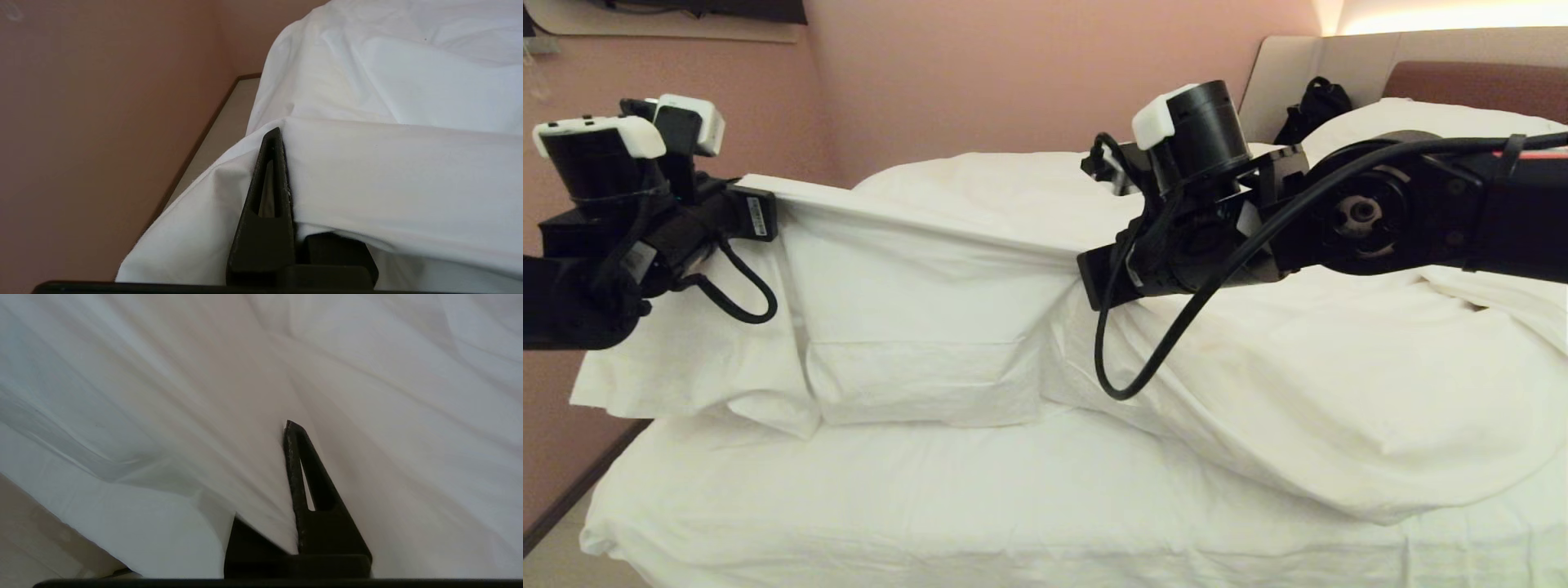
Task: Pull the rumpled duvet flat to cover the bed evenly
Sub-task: Flatten the corners of the folded blanket
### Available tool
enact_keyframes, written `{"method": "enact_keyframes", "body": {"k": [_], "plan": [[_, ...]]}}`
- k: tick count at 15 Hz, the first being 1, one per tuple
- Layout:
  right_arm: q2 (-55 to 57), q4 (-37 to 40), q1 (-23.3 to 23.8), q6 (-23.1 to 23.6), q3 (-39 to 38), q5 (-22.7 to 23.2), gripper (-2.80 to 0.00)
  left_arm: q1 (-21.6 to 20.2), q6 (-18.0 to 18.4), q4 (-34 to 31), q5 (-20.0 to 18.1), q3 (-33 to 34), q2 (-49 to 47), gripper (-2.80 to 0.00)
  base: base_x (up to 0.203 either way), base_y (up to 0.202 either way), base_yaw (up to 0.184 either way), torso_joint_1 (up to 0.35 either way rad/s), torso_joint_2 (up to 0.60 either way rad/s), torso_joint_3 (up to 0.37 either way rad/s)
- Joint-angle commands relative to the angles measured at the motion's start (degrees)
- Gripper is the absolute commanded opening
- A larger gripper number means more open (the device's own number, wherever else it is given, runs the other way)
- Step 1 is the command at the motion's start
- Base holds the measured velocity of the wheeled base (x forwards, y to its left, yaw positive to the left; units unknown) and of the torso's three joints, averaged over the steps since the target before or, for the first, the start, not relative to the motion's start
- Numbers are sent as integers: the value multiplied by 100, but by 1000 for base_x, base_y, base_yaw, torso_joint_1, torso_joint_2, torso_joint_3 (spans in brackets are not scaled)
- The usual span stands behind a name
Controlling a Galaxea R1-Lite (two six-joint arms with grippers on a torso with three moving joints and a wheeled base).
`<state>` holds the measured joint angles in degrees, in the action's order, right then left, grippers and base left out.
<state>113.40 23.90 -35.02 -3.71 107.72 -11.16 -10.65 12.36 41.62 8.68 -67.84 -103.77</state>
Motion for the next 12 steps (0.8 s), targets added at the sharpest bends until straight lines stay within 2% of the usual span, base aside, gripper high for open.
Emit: {"method": "enact_keyframes", "body": {"k": [1,9,12], "plan": [[-20,-42,-13,1,12,72,0,-271,12,-4,-86,52,76,-280,0,0,0,0,0,0],[-582,1,-295,-86,30,70,0,-174,-5,4,-182,232,155,-280,0,0,0,0,0,0],[-573,6,-295,-109,15,90,0,-139,-119,-4,-279,254,234,-280,0,0,0,0,0,0]]}}
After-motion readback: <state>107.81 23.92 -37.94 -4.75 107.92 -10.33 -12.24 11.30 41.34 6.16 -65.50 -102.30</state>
